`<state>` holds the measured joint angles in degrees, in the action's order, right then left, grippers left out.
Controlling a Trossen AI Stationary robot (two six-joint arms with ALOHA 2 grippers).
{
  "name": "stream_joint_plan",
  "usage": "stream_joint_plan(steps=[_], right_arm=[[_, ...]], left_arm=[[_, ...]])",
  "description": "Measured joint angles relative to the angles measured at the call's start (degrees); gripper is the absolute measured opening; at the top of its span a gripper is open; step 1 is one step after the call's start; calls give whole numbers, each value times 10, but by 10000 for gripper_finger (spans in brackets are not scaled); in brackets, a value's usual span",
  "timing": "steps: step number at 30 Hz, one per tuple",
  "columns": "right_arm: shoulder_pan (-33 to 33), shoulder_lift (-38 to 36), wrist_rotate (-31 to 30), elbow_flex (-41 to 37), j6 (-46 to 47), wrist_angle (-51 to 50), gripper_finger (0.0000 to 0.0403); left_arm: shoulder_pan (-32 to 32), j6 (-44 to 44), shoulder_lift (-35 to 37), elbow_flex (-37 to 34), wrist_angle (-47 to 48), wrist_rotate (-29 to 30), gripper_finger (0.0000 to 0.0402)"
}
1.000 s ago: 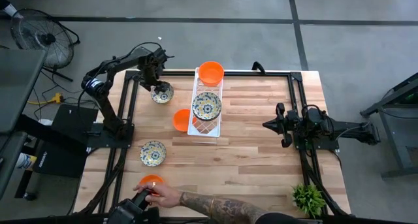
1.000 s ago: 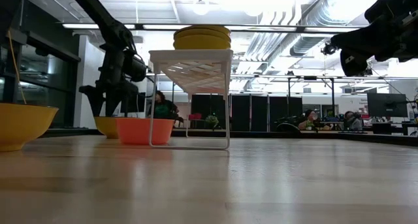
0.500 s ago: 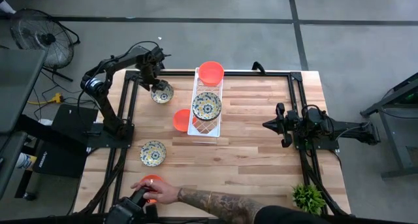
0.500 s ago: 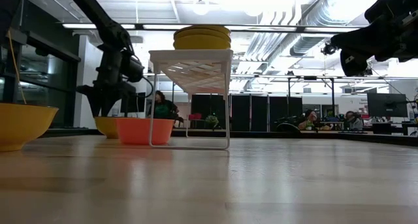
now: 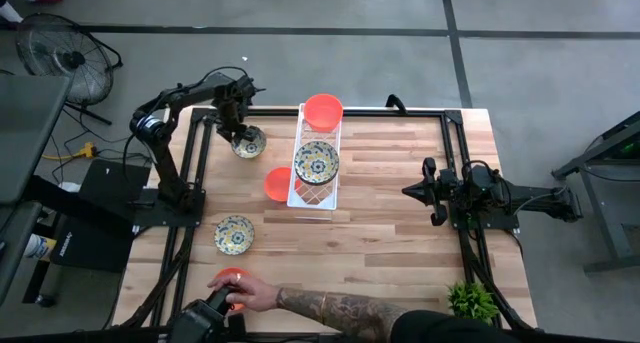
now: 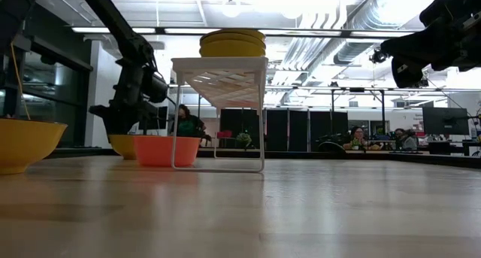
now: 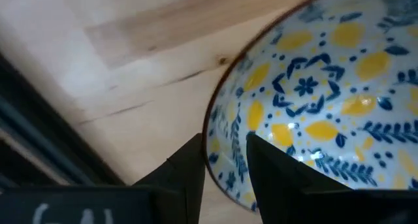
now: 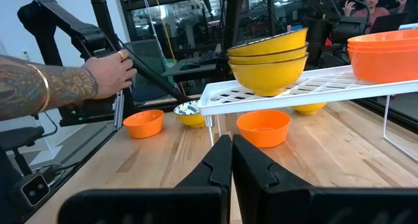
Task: Pick & Place Mini bowls
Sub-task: Stack the white and yellow bowl on the stacked white and yellow bowls on the shelf
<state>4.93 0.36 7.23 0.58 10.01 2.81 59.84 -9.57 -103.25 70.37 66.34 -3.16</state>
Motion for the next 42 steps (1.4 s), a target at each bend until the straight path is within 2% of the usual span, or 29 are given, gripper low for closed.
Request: stream_joint_plan(steps=[12, 21, 35, 42], right_arm=[[0, 0, 0, 0, 0, 0, 0], [0, 0, 0, 0, 0, 0, 0], [0, 0, 0, 0, 0, 0, 0], [0, 0, 0, 0, 0, 0, 0]], left_arm=[[-2, -2, -3, 0, -23, -4, 98], [-2, 17, 2, 4, -21, -20, 13], [7, 42, 51, -1, -16, -8, 3], [5, 48, 106, -1, -12, -59, 2]])
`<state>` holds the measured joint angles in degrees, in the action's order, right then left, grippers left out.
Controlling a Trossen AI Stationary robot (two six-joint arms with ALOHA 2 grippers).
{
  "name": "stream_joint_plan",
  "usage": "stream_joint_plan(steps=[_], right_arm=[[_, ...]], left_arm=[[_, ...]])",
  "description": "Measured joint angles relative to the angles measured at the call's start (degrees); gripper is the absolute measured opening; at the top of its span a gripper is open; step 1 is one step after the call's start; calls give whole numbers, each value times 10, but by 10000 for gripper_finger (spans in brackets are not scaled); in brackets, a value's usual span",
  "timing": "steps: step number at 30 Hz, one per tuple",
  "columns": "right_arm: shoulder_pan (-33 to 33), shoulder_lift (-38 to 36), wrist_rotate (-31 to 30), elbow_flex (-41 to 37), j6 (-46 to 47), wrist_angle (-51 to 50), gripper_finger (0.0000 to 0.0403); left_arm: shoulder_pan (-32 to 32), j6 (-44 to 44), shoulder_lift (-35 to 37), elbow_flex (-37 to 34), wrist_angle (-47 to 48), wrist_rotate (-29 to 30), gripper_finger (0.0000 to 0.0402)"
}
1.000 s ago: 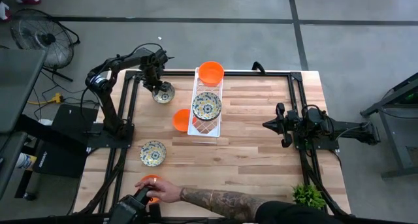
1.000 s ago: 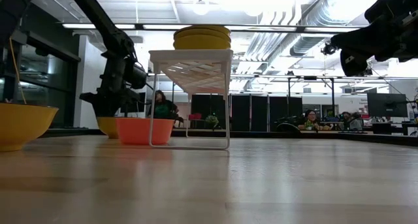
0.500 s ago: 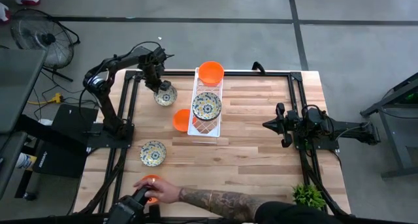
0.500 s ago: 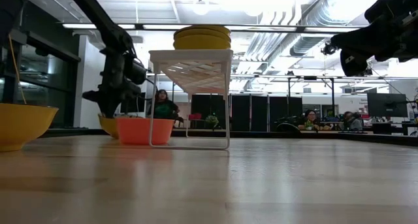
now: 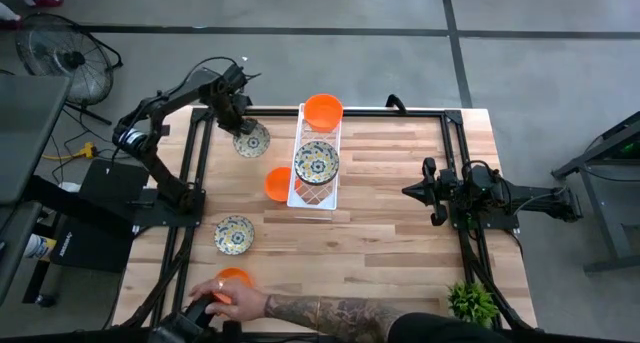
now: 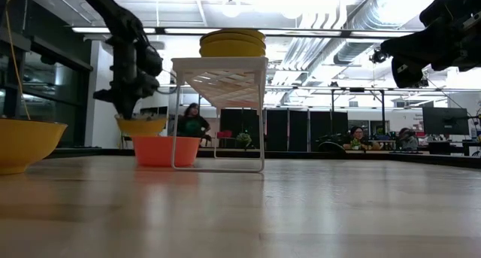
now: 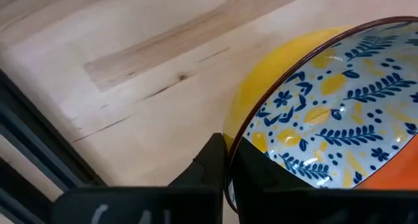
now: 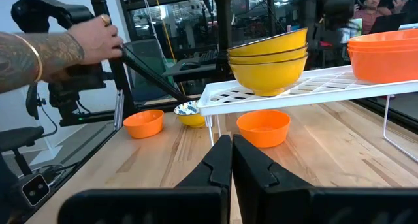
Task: Pick & Place Mini bowls
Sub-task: Stack the white and yellow bowl on the stacked white and yellow bowls on the shelf
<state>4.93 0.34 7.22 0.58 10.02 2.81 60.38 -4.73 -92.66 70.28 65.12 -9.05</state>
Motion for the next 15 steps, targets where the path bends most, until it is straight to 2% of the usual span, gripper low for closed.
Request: stream_joint_plan(steps=[15], right_arm=[[0, 0, 0, 0, 0, 0, 0]], left_arm=[[-17, 48, 131, 1, -4, -86, 2]])
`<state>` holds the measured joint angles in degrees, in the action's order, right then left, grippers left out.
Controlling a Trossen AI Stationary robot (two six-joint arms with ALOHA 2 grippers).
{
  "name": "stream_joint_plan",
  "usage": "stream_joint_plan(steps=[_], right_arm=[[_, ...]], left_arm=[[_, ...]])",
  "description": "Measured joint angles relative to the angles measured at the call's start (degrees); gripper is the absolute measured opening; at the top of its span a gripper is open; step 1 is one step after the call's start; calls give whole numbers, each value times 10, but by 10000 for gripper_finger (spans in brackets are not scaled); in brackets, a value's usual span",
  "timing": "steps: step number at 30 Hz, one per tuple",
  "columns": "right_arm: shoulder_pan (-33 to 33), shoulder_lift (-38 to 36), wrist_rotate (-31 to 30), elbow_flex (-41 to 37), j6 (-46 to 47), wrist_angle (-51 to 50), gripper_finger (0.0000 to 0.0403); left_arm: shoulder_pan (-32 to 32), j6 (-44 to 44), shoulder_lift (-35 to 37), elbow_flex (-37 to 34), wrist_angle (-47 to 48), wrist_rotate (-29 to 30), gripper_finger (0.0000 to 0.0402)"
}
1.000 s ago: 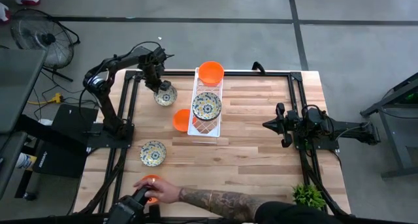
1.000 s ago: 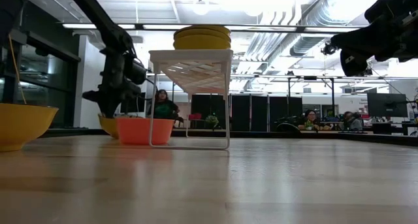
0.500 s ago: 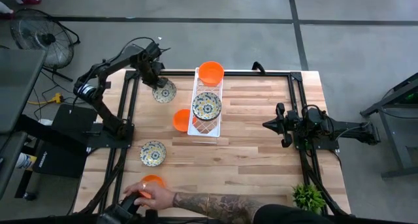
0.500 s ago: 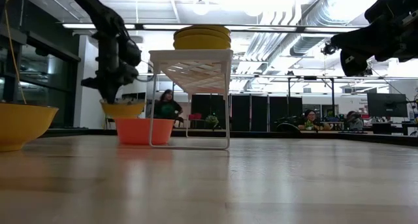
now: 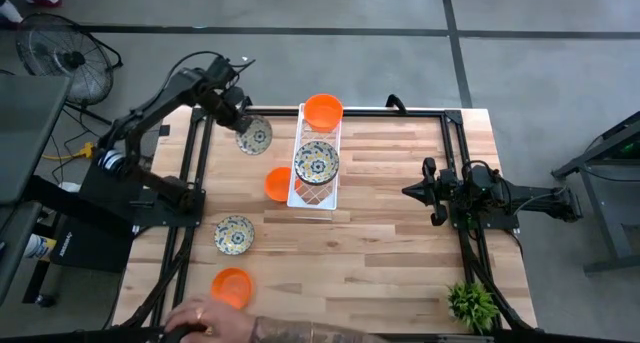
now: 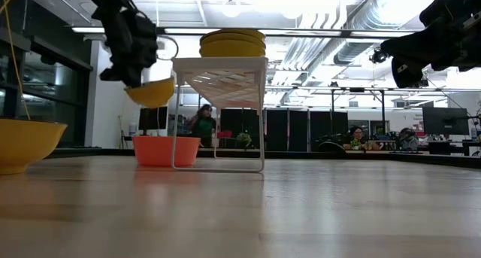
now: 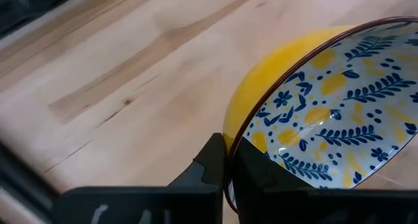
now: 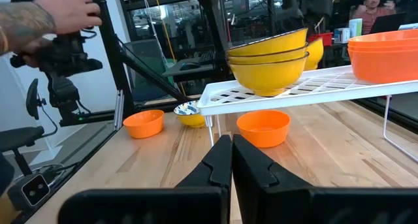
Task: Pick & Place Mini bowls
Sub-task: Stack the white and yellow bowl on the stacked white and yellow bowls on the shelf
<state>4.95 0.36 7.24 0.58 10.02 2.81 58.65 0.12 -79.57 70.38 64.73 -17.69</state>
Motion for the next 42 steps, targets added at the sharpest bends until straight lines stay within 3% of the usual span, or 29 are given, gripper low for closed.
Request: stream_joint_plan(steps=[9, 17, 42], right_arm=[[0, 0, 0, 0, 0, 0, 0], [0, 0, 0, 0, 0, 0, 0], [0, 0, 0, 0, 0, 0, 0]], left_arm=[[-9, 46, 41, 22, -2, -53, 2], [-39, 76, 41, 83, 1, -48, 2], [-153, 39, 15, 168, -1, -75, 2]])
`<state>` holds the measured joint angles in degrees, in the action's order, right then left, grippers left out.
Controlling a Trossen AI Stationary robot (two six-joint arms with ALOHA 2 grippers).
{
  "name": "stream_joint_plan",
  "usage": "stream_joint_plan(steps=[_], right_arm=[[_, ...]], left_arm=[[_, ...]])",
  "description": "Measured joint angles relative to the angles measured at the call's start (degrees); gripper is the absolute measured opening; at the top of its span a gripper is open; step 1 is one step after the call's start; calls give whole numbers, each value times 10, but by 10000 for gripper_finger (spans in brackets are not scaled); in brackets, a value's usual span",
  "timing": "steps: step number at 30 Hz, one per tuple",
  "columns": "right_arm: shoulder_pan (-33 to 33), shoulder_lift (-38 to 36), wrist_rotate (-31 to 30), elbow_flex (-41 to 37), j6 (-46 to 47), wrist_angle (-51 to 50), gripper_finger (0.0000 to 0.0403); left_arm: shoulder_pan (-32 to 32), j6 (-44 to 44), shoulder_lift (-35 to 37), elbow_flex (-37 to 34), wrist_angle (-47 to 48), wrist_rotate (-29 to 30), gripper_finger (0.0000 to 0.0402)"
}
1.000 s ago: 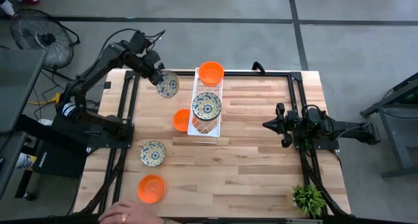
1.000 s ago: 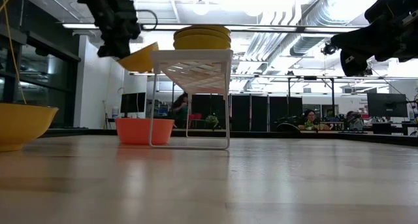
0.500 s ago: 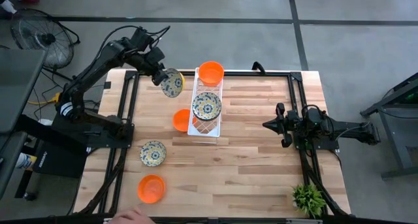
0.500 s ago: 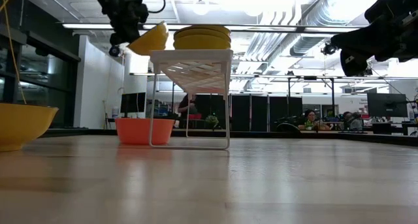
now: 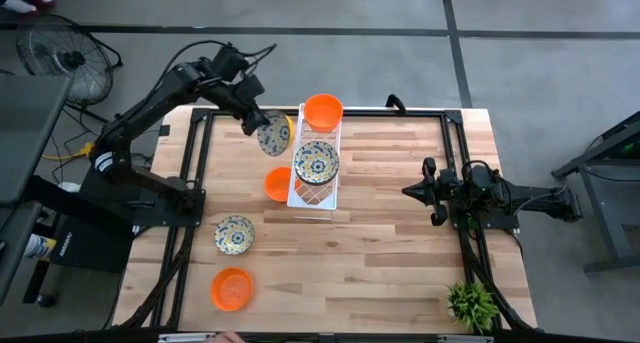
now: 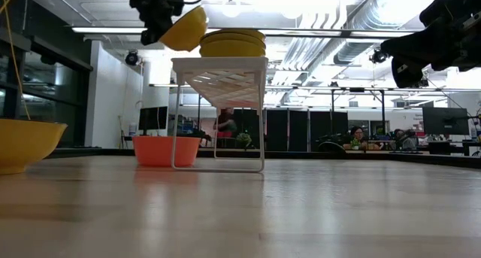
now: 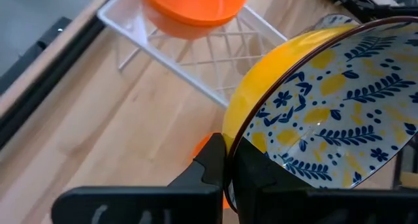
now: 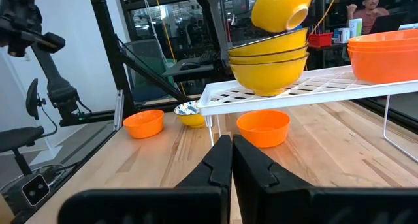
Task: Pick & Place Mini bowls
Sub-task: Stack the white and yellow bowl on the stacked white and yellow bowls on the shelf
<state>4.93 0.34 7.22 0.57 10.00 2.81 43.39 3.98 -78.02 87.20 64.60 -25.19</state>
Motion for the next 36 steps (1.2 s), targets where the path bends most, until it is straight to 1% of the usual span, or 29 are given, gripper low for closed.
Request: stream_joint_plan(steps=[4, 7, 12, 16, 23, 26, 31, 36], right_arm=[[0, 0, 0, 0, 0, 0, 0], [0, 0, 0, 0, 0, 0, 0], [0, 0, 0, 0, 0, 0, 0], [0, 0, 0, 0, 0, 0, 0], [0, 0, 0, 0, 0, 0, 0], [0, 0, 4, 0, 0, 0, 0], [0, 0, 89, 0, 0, 6, 0], [0, 0, 133, 0, -13, 10, 0]], left_arm=[[-25, -31, -16, 21, -1, 3, 2], [-41, -68, -28, 36, 5, 19, 2], [-73, -140, -43, 74, 49, 41, 2], [-105, -188, -65, 120, 94, 65, 2], [-164, -247, -136, 214, 163, 92, 2], [-174, -264, -166, 252, 182, 95, 2], [-179, -283, -219, 317, 217, 99, 2], [-182, -285, -275, 388, 257, 91, 2]])
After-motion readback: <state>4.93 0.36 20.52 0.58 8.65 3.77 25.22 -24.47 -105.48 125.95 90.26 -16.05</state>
